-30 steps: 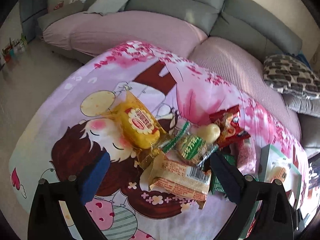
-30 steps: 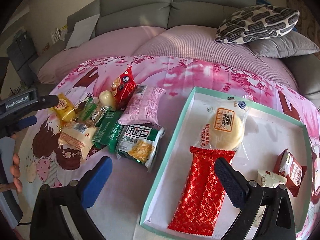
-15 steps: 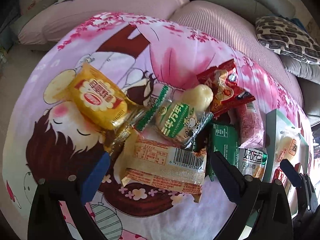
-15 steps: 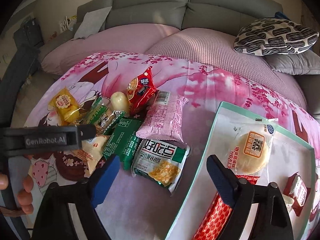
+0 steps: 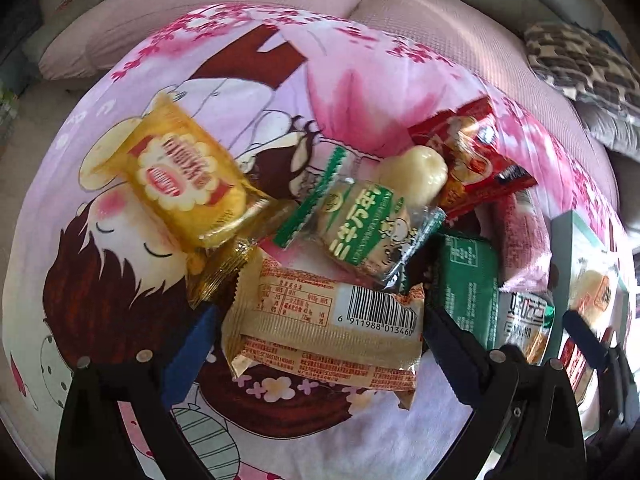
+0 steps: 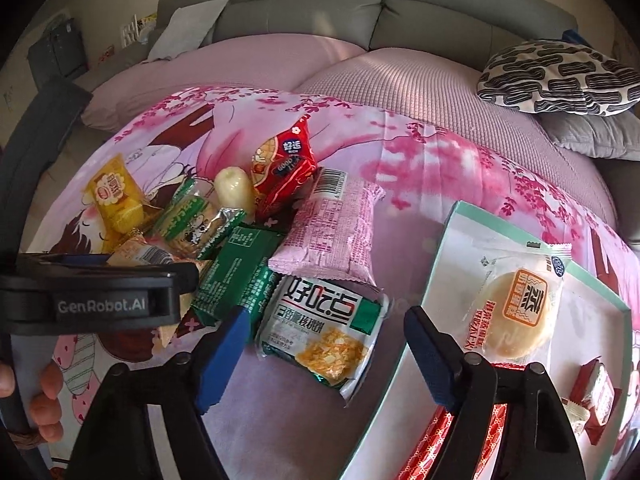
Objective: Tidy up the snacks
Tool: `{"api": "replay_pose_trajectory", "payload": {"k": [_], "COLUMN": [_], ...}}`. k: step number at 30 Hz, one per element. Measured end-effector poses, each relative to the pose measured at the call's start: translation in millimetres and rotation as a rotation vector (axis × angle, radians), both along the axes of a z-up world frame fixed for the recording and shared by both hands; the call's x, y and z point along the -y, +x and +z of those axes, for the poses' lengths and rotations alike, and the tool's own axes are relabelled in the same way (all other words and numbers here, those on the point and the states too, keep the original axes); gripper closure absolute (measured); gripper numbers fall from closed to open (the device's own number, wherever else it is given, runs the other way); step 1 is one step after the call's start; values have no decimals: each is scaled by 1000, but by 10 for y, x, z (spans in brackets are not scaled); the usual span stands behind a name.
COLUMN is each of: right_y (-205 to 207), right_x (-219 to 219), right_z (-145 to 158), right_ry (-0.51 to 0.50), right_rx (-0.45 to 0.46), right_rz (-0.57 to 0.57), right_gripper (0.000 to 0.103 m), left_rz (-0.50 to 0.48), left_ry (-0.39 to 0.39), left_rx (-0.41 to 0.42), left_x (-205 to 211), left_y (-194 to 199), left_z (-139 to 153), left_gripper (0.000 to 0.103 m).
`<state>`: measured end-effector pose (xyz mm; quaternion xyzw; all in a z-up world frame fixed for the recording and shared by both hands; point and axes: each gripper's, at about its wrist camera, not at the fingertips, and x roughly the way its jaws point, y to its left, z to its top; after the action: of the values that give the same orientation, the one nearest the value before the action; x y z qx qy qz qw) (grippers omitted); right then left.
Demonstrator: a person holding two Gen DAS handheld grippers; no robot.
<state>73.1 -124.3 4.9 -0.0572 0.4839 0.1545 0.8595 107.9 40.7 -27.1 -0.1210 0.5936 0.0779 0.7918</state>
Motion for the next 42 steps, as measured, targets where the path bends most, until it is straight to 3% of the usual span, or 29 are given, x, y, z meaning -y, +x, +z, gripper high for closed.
{"api": "replay_pose_trajectory", "payload": {"k": [8, 14, 17, 21, 25, 42], "right_y": [35, 37, 28, 7, 22, -31], "right_x": [39, -38, -52, -85, -47, 56], "right_z": [-78, -127, -140, -157, -179, -84], "right_ry": [7, -49, -66, -86, -52, 20], "right_rx": [-19, 0, 7, 20, -1, -49], "right_rz": [-36, -21, -18, -16, -28, -44], "right_gripper": [33, 35, 35, 36, 45, 52], "left_rz": [16, 7, 12, 5, 8, 0], "left_ry": [6, 3, -42, -39, -62, -46], "left_rx": [-5, -25, -27, -16, -1, 54], "left_x": [-33, 45, 59, 92, 90, 100], "left_y": [-13, 38, 47, 46, 33, -67], "left_z": [2, -94, -163, -172, -143, 142], "left_gripper": [3, 4, 12, 17, 26, 30]}}
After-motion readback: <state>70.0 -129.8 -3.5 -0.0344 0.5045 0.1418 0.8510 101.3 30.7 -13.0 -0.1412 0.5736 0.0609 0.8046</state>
